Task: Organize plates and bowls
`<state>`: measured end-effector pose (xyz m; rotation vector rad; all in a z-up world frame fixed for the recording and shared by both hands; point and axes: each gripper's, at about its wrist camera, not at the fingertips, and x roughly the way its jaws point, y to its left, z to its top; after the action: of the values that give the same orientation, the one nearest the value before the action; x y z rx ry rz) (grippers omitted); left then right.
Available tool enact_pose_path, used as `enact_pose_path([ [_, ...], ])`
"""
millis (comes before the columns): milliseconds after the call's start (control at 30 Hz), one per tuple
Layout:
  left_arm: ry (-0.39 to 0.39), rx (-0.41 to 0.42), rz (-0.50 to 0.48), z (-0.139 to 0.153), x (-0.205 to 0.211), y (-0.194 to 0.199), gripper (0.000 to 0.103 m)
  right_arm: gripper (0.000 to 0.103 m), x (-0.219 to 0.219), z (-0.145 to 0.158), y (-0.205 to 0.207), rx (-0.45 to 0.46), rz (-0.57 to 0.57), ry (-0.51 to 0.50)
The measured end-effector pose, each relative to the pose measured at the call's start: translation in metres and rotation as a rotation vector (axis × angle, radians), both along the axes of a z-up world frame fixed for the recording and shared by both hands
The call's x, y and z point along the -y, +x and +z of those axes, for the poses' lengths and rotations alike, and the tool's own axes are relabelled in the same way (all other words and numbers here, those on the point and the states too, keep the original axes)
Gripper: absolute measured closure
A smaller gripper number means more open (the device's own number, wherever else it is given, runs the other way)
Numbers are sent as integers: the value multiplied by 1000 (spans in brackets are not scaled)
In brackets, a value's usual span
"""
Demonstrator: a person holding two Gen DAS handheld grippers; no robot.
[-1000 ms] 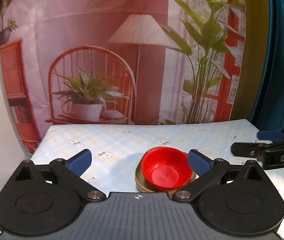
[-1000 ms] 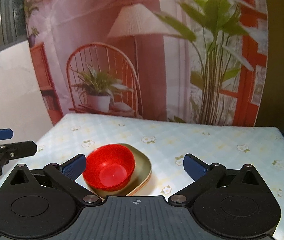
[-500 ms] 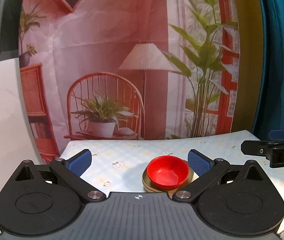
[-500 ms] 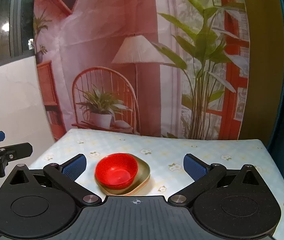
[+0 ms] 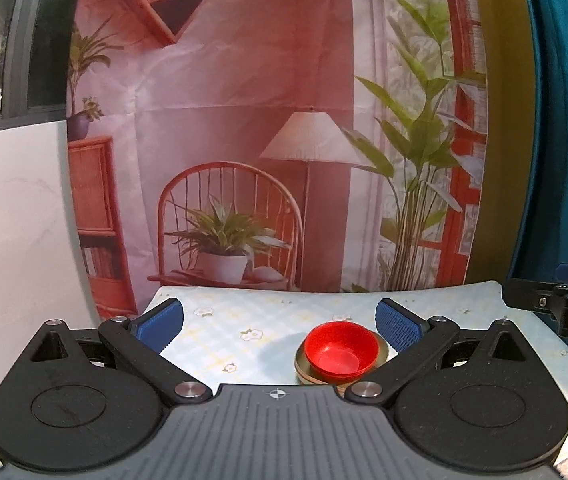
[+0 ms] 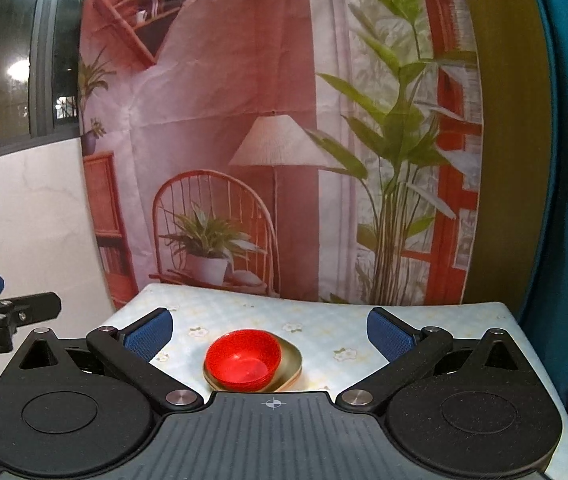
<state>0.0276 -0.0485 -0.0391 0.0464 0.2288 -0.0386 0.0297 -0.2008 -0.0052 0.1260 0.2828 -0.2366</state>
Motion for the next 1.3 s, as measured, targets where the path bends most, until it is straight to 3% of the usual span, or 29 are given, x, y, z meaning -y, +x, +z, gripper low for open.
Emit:
enact_pose_path([
  [167, 34, 26, 20, 2, 2, -4, 0, 0, -4, 5, -3, 10, 1, -11],
  [1300, 30, 39, -19, 3, -1, -7, 0, 0, -3, 2, -7, 20, -26, 1],
])
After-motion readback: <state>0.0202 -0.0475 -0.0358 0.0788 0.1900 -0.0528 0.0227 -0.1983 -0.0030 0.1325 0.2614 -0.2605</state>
